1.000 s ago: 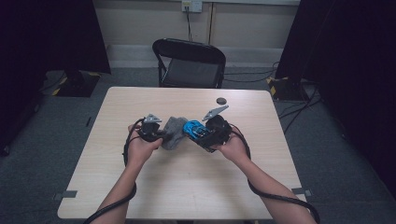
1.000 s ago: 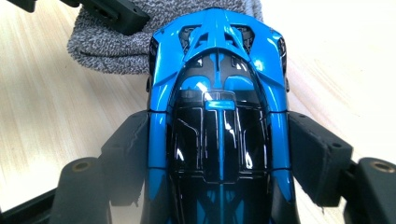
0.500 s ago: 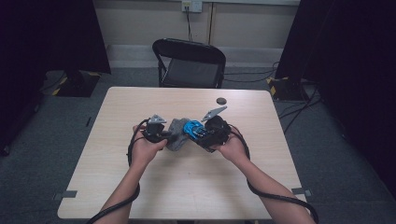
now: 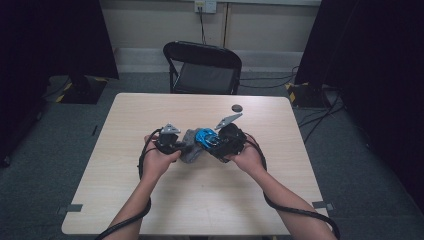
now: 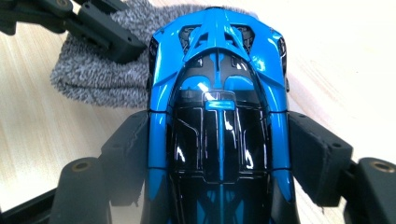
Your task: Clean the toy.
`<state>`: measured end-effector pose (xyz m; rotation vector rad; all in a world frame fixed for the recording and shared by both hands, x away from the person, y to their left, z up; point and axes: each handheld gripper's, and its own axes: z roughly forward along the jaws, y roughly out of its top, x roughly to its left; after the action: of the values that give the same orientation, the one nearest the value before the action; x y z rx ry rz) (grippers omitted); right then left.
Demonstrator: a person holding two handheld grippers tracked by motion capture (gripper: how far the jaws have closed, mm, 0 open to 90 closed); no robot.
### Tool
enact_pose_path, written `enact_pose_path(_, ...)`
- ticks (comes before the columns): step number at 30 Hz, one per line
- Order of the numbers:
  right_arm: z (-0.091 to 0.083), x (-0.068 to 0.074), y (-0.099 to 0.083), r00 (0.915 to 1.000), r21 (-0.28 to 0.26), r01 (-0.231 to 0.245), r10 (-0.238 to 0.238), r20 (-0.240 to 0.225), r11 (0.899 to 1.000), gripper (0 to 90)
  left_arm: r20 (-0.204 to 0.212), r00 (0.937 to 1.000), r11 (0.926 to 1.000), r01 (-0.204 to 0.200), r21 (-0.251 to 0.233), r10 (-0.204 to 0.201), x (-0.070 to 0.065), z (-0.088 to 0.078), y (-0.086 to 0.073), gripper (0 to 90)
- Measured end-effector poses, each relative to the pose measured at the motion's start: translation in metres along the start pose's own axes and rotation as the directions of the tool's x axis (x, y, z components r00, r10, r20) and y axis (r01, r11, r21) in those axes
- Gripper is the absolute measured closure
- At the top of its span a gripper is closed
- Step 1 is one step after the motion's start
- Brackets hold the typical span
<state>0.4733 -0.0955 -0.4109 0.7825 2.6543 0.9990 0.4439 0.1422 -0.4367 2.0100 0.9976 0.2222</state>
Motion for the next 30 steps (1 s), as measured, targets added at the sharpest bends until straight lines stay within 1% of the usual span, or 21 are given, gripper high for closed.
enact_pose_path(4,0.000,0.001,0.002,1.0000,0.000,0.004,-0.004,0.000,1.000,28.7,0.005,0.9999,0.9999,-0.012,0.001,0.012,-0.004,0.002,0.001,80.2)
enact_pose_path(6,0.000,0.001,0.003,1.0000,0.001,0.002,-0.002,0.000,1.000,28.7,0.005,0.9999,0.9999,-0.011,-0.001,0.011,-0.006,0.003,0.001,80.3)
enact_pose_path(7,0.000,0.001,0.003,1.0000,0.000,0.002,-0.002,0.003,1.000,28.7,0.015,0.9998,0.9999,-0.016,0.005,0.016,-0.006,0.004,0.001,80.3)
enact_pose_path(9,0.000,0.000,0.004,1.0000,-0.001,0.000,0.000,0.004,1.000,28.7,0.014,0.9997,0.9998,-0.021,0.005,0.021,-0.008,0.005,0.001,80.2)
enact_pose_path(11,0.001,0.000,0.005,1.0000,-0.001,-0.002,0.002,0.003,1.000,28.7,0.023,0.9995,0.9998,-0.022,0.004,0.022,-0.011,0.007,0.001,80.2)
enact_pose_path(14,0.001,0.000,0.007,1.0000,-0.001,-0.004,0.004,0.001,1.000,28.7,0.032,0.9989,0.9994,-0.035,0.008,0.034,-0.015,0.009,0.001,80.3)
enact_pose_path(23,0.004,0.000,0.008,0.9999,-0.004,-0.012,0.012,0.003,1.000,28.7,0.056,0.9978,0.9992,-0.035,0.017,0.034,-0.024,0.015,0.000,80.3)
enact_pose_path(24,0.005,0.000,0.008,0.9999,-0.003,-0.011,0.011,0.001,1.000,28.7,0.057,0.9975,0.9989,-0.043,0.021,0.041,-0.024,0.016,0.000,80.3)
enact_pose_path(27,0.006,0.000,0.008,0.9999,-0.002,-0.013,0.013,0.002,1.000,28.7,0.062,0.9973,0.9990,-0.041,0.021,0.039,-0.027,0.017,0.000,80.3)
enact_pose_path(28,0.006,0.000,0.008,0.9999,0.000,-0.014,0.014,0.001,1.000,28.7,0.061,0.9970,0.9985,-0.050,0.021,0.049,-0.027,0.017,0.000,80.3)
enact_pose_path(29,0.006,0.000,0.008,0.9999,0.000,-0.015,0.015,0.003,1.000,28.7,0.065,0.9969,0.9987,-0.046,0.023,0.044,-0.028,0.018,0.000,80.3)
enact_pose_path(30,0.006,0.000,0.008,0.9999,0.000,-0.015,0.015,0.001,1.000,28.7,0.066,0.9966,0.9984,-0.052,0.023,0.050,-0.029,0.019,0.000,80.3)
